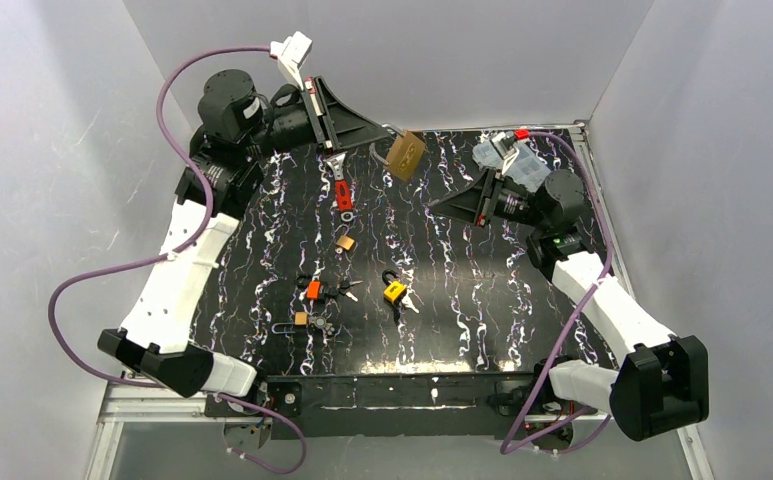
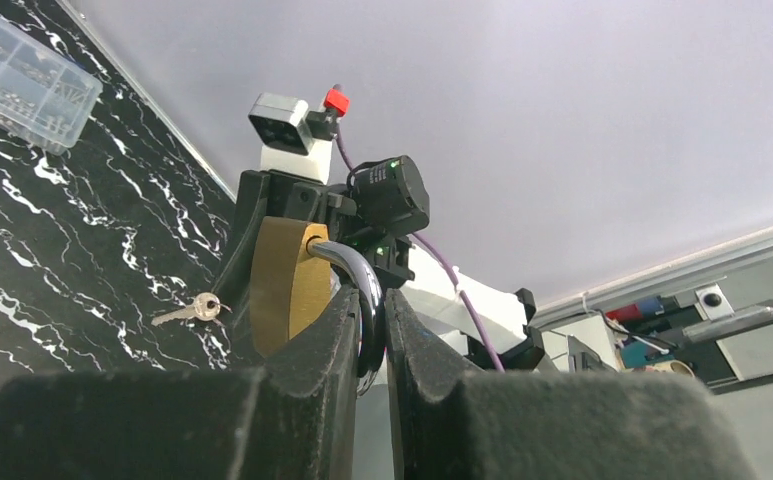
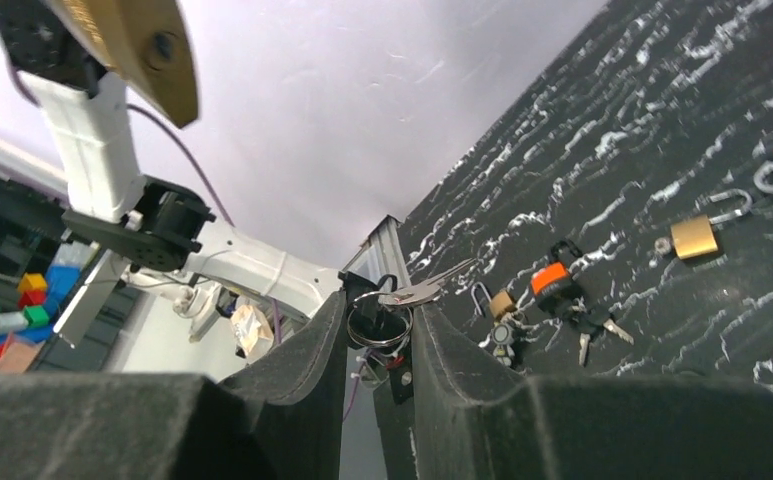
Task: Lock with the key
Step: Lock the lock, then place the lock at the center of the board, then place the key at the center of the board.
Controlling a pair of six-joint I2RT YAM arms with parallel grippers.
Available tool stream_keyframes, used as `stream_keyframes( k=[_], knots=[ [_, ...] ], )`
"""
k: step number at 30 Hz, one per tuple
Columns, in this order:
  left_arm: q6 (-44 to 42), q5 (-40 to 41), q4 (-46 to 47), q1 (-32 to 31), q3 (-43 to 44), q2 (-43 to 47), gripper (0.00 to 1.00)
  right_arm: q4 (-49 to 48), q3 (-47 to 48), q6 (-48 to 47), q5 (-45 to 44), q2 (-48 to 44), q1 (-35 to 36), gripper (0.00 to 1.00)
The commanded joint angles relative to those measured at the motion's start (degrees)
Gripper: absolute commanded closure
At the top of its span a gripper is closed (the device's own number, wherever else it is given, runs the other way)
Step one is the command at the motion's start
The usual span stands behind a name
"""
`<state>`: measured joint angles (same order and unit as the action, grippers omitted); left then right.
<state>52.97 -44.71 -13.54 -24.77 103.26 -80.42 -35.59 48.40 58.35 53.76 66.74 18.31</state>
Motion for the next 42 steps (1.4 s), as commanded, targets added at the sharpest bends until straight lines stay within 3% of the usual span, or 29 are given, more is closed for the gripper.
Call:
stream_keyframes(
  k=[1,8,13,22,32,35,39,42],
  knots=[
    [-1.02,0.72,3.02,0.75,2.12,1.71,1.00,10.15,0.55,-7.83,-4.07,-1.16,-0.42,0.99],
    [-9.37,10.11,-6.47,0.35,-1.54,-6.40,1.00,38.82,7.81,-15.88,-26.00,3.02,-0.46,0.99],
    [-13.63,15.92,-7.06,-1.64,-3.71,-16.25,1.00,49.92,12.63,-16.12,-40.12,11.18,-0.74,0.99],
    [-15.47,19.29,-7.38,-7.65,5.31,-38.34,1.00,59.50,21.37,-16.69,-50.81,27.21,-1.23,0.99],
    [-15.73,19.83,-7.75,-10.31,11.37,-47.76,1.00,62.33,26.62,-18.02,-49.81,35.88,-1.18,0.99],
    [-17.53,21.49,-9.48,-10.29,11.18,-46.53,0.79,63.31,28.57,-18.74,-48.97,36.75,-1.17,0.91],
    [-20.23,23.15,-13.87,-10.29,13.49,-45.86,0.51,64.51,29.38,-18.76,-48.76,36.26,-1.16,0.64],
    [-22.18,24.81,-16.53,-10.29,14.75,-43.89,0.40,64.69,29.19,-18.71,-47.92,34.85,-0.93,0.50]
  ],
)
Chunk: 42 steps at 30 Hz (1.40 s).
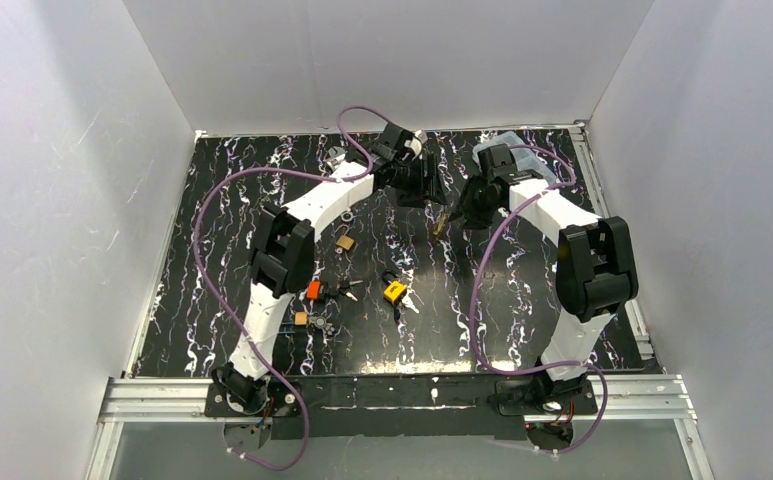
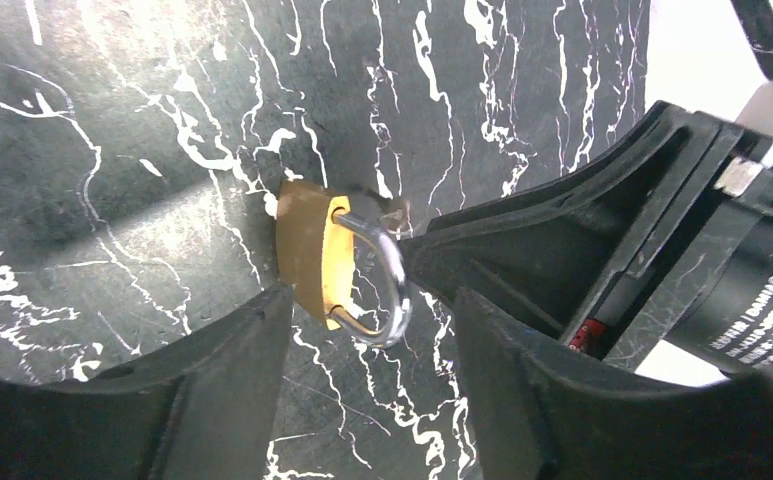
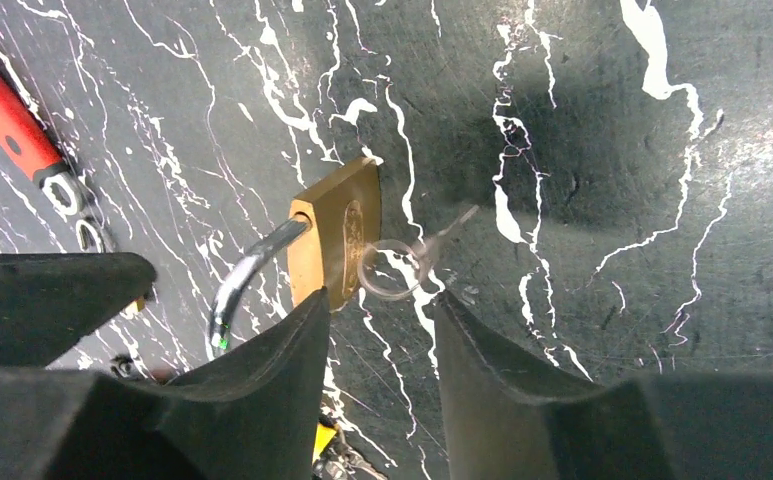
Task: Lock with the key
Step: Place the key at the center of the board, then pick up the lock from the center of the board.
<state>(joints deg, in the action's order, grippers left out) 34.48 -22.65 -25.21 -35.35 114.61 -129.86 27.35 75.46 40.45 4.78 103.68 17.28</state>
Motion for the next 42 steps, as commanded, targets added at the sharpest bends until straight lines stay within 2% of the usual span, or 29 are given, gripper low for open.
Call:
stream_keyframes(
  k=[1,4,7,9,13,18,22,30,37,42],
  knots=[
    [-4.43,3.81,-5.82,0.29,3.84,6.42,0.35,2.00,2.10,-0.90,1.25,-2.70,0.26,0.46],
    [-5.97,5.82,-9.00,0.73,4.58,9.53,0.24,2.90,2.09,-1.47,0.79,-4.35,1.21,0.37],
    [-7.19,7.39,-11.73,1.24,3.30,13.74,0.18,4.18,1.99,-1.93,-0.12,-6.59,2.46,0.34],
    [-8.32,9.12,-13.13,1.32,0.70,17.61,0.12,4.96,1.24,-2.56,-1.61,-8.82,4.17,0.33],
    [-8.32,10.65,-13.77,2.35,-8.63,26.81,0.08,5.05,-1.78,-3.68,-3.35,-13.34,10.12,0.32],
    [-9.11,10.72,-16.02,5.64,-20.40,38.35,0.04,2.75,-4.06,-11.03,-4.42,-14.01,21.14,0.26],
    [-9.72,9.85,-18.15,8.91,-27.92,47.10,0.02,-0.72,-5.68,-18.42,-4.42,-11.42,27.14,0.23],
    [-11.61,10.06,-22.53,12.35,-35.93,56.32,0.02,-6.38,-8.80,-28.69,-5.16,-8.14,32.36,0.21],
    [-12.50,8.75,-23.65,15.13,-39.23,59.39,0.02,-6.93,-9.32,-32.66,-1.14,-6.12,33.42,0.20],
    [-12.98,8.18,-23.97,16.41,-39.09,59.79,0.02,-5.20,-8.14,-34.52,-3.48,-2.86,34.93,0.20]
  ],
)
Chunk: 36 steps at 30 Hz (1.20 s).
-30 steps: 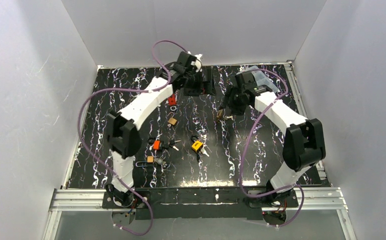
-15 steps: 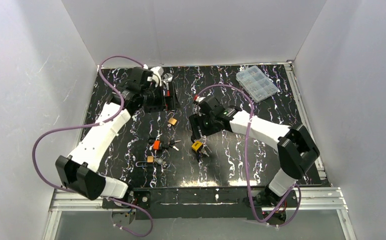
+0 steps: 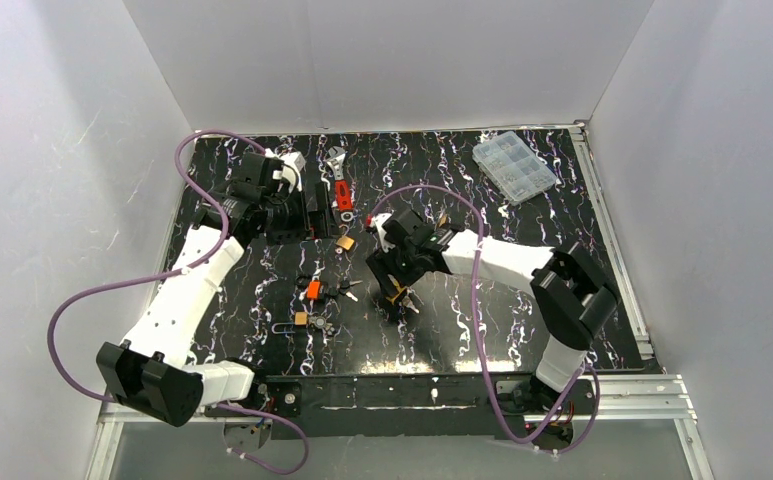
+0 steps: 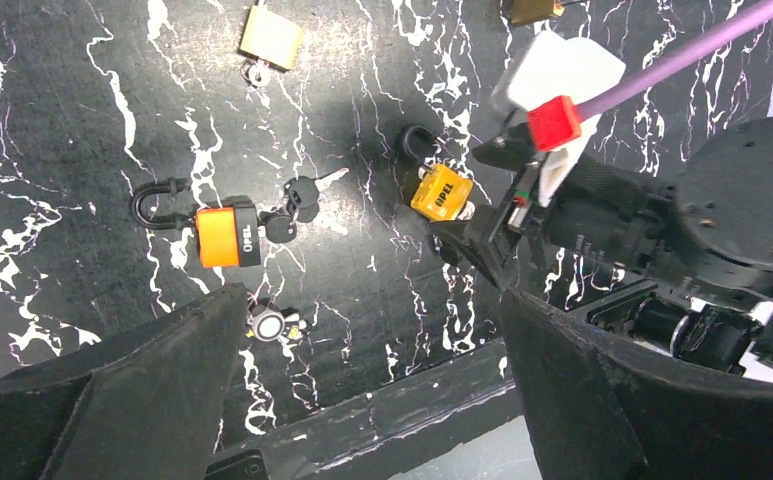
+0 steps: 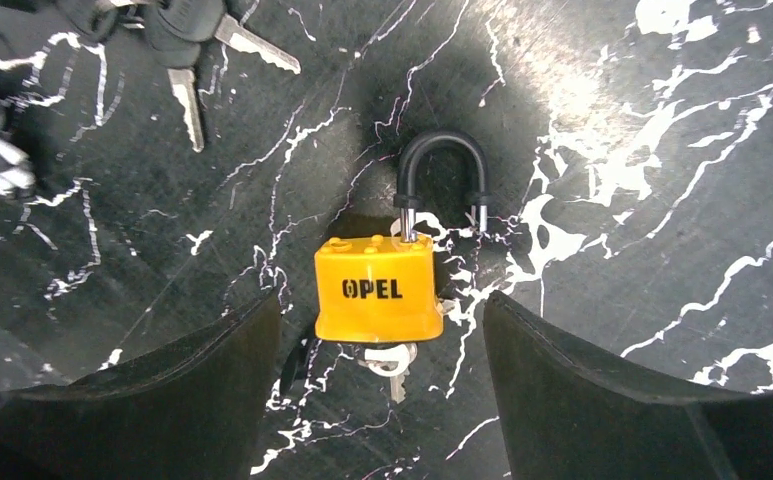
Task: Lock with the key
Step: Pick up the lock from the center of the board.
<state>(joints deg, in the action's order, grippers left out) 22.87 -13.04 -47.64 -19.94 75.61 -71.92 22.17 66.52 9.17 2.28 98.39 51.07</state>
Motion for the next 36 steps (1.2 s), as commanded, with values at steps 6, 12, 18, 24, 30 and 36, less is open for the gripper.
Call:
stream_keyframes(
  k=[6,12,18,24,30,36],
  knots=[
    [-1.75,-1.81,-1.78,1.80,0.34,1.90,0.02,0.72,0.99,-4.02,-1.41,4.06,1.95,0.21],
    [-1.44,-2.33,-1.39,2.11,0.35,1.54,0.02,1.36,1.44,-4.16,-1.99,5.71,2.98,0.35],
    [-1.49,-3.88,-0.80,2.25,0.24,1.72,0.02,0.69,0.77,-4.08,-3.52,5.99,2.95,0.63],
    [-3.30,-9.84,1.03,2.22,0.25,1.85,0.02,3.09,2.67,-3.35,0.22,-2.44,2.45,0.99],
    [-5.95,-18.91,4.87,2.17,1.82,3.81,0.02,5.90,4.35,-1.67,14.93,-16.26,-1.19,0.99],
    [-6.77,-30.68,13.49,2.11,2.88,7.39,0.07,4.43,3.41,2.86,34.43,-27.16,-6.09,0.99]
  ],
)
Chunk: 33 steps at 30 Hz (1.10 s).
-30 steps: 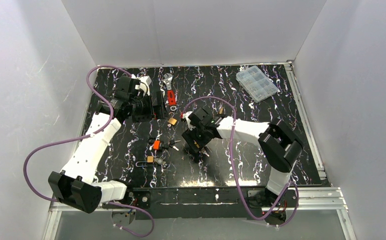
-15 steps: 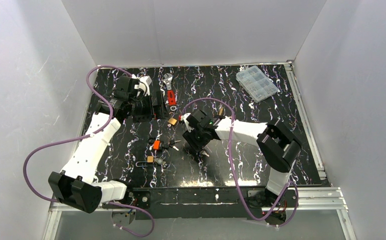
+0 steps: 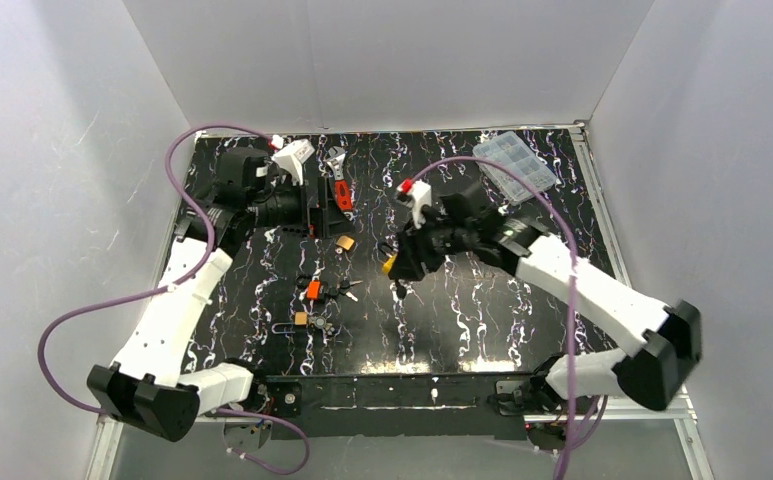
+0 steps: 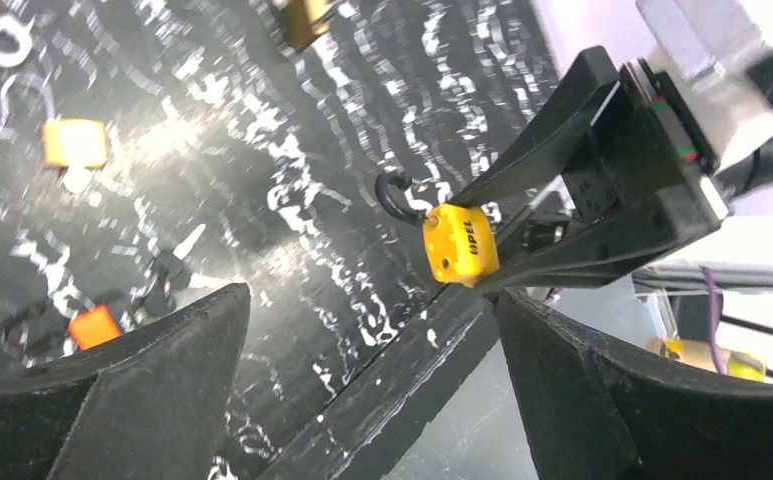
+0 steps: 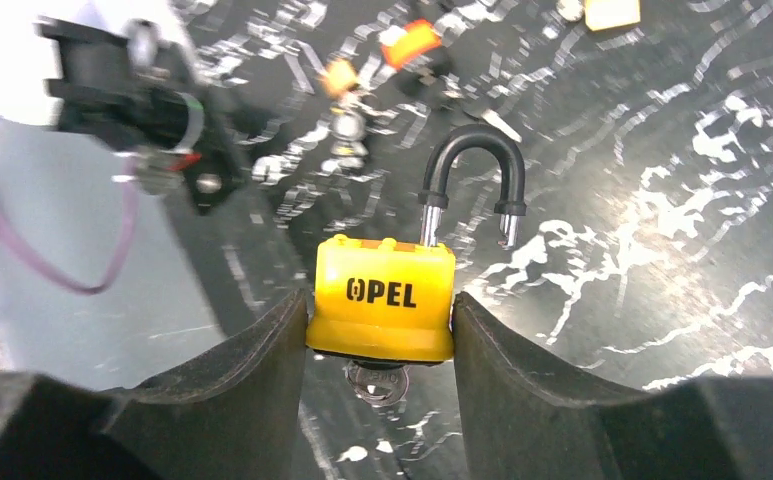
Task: Lock with the key
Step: Pick up the lock from the center of the board, then lock the lock.
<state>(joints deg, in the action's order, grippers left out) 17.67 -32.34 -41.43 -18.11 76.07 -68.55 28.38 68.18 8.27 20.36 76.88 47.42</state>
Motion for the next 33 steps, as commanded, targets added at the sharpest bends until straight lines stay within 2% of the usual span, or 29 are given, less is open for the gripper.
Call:
stream_keyframes(
  k=[1,5,9,13,17,25,29,33],
  knots=[
    [-1.08,-13.94,9.21,0.26,2.44,4.60,0.09,-2.43,1.59,4.74,19.15,-7.26,-3.26,0.99],
    [2.17,-23.39,17.85,0.15,1.75,6.65,0.18,-8.36,0.14,11.20,31.15,-12.53,-7.11,0.99],
    [4.13,-30.56,23.43,-0.86,2.31,7.18,0.24,-19.14,-1.60,21.05,42.31,-15.81,-9.94,0.99],
    [4.30,-35.32,24.51,-4.74,4.59,5.87,0.27,-33.11,-2.87,31.94,47.07,-16.85,-10.32,0.99],
    [4.04,-36.57,24.74,-9.67,5.62,4.70,0.32,-41.23,-2.58,38.27,48.03,-17.10,-10.39,0.99],
    [4.56,-37.04,24.91,-12.91,5.89,4.22,0.39,-42.63,-0.32,40.31,47.46,-17.16,-10.51,0.99],
    [4.93,-36.51,24.91,-14.14,5.71,3.97,0.47,-42.44,-0.26,40.46,46.35,-17.27,-10.59,0.99],
    [5.33,-35.69,24.93,-14.62,5.18,4.05,0.58,-38.29,0.55,37.23,44.01,-17.55,-10.66,0.99]
  ],
)
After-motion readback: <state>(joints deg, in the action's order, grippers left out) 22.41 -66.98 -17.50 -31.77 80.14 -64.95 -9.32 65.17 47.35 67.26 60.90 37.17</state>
